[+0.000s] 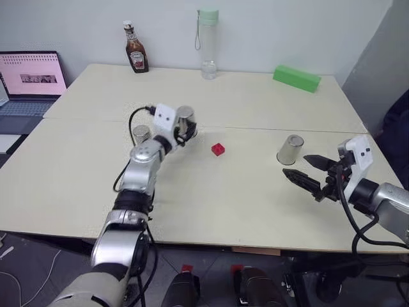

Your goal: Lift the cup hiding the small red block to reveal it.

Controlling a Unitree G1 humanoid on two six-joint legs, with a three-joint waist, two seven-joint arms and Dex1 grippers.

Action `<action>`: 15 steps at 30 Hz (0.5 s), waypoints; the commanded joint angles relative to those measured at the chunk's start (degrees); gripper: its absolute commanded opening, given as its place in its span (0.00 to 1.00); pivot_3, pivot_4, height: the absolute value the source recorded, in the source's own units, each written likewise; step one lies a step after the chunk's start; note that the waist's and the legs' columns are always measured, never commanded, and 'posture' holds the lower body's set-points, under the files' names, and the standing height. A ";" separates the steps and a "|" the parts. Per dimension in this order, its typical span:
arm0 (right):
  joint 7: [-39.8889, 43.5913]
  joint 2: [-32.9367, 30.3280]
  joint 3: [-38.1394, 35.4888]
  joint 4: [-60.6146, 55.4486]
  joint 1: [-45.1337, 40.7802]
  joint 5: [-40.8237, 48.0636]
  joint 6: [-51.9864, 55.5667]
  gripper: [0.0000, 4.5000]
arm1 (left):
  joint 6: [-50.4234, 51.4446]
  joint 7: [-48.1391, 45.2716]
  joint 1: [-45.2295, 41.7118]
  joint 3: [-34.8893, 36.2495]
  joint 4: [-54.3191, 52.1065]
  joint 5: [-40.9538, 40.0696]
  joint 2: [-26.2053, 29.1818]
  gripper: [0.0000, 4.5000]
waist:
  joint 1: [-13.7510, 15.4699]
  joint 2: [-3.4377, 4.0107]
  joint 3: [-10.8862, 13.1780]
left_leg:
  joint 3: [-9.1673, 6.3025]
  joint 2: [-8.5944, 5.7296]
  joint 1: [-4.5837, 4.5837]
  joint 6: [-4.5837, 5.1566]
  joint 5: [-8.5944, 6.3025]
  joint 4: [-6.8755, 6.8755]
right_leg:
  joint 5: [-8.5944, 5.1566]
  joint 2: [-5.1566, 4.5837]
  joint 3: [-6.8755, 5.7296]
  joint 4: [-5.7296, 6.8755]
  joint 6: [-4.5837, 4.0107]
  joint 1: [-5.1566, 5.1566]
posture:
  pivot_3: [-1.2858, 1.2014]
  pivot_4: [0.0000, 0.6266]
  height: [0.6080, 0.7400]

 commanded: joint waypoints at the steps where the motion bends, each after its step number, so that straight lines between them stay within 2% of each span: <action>1: 0.91 -0.12 0.38 0.00 -2.19 0.16 -1.38 1.00 | -0.25 -1.03 -0.14 -0.59 -2.05 -0.62 -1.10 0.61 | 0.66 -0.02 0.01 | -0.03 -0.02 -0.02 0.00 0.00 0.06 | 0.01 -0.01 -0.02 0.00 0.01 0.00 | 0.52 0.24 1.00; 3: 1.25 -0.29 0.76 0.55 -2.97 -0.05 -1.36 1.00 | -1.60 -0.91 -0.85 -0.65 0.74 -0.22 -1.58 0.77 | 0.83 -0.02 0.01 | -0.04 -0.04 -0.03 0.00 0.00 0.18 | 0.04 -0.02 -0.05 0.01 0.06 0.05 | 0.52 0.24 1.00; 5: 1.59 -0.36 1.08 0.90 -3.41 -0.35 -1.30 1.00 | -2.13 -1.25 -1.77 -0.24 2.96 -0.46 -1.88 0.82 | 0.82 -0.03 0.01 | -0.04 -0.05 -0.04 0.00 0.00 0.24 | 0.07 -0.02 -0.06 0.00 0.11 0.08 | 0.52 0.24 1.00; 8: 1.84 -0.21 1.46 1.04 -3.69 -0.43 -1.23 1.00 | -2.69 -2.17 -2.29 -0.42 4.31 -0.28 -1.74 0.97 | 0.67 -0.02 0.01 | 0.04 -0.05 -0.05 0.01 0.00 0.26 | 0.09 -0.02 -0.01 -0.01 0.15 0.06 | 0.52 0.24 1.00; 12: 2.17 -0.08 1.91 0.99 -3.35 -0.54 -1.26 1.00 | 1.15 -3.62 -1.23 -0.70 -0.72 -0.55 -0.21 0.99 | 0.57 -0.03 0.01 | 0.03 -0.03 -0.05 0.01 -0.01 0.22 | 0.09 -0.01 -0.01 0.00 0.14 0.04 | 0.52 0.24 1.00; 14: 2.33 -0.06 1.92 0.89 -3.06 -0.59 -1.29 1.00 | 4.07 -4.44 0.02 -0.63 -4.94 -1.07 0.70 0.99 | 0.52 -0.03 0.01 | 0.01 0.00 -0.08 0.01 -0.01 0.22 | 0.09 0.01 -0.01 0.00 0.14 0.01 | 0.52 0.24 1.00; 15: 2.61 -0.17 2.04 1.02 -2.75 -0.86 -1.39 1.00 | 8.49 -5.32 1.63 -0.55 -10.37 -1.73 2.29 0.99 | 0.50 -0.03 0.01 | 0.01 0.01 -0.07 0.01 -0.01 0.21 | 0.09 0.01 0.00 0.00 0.14 0.01 | 0.52 0.24 1.00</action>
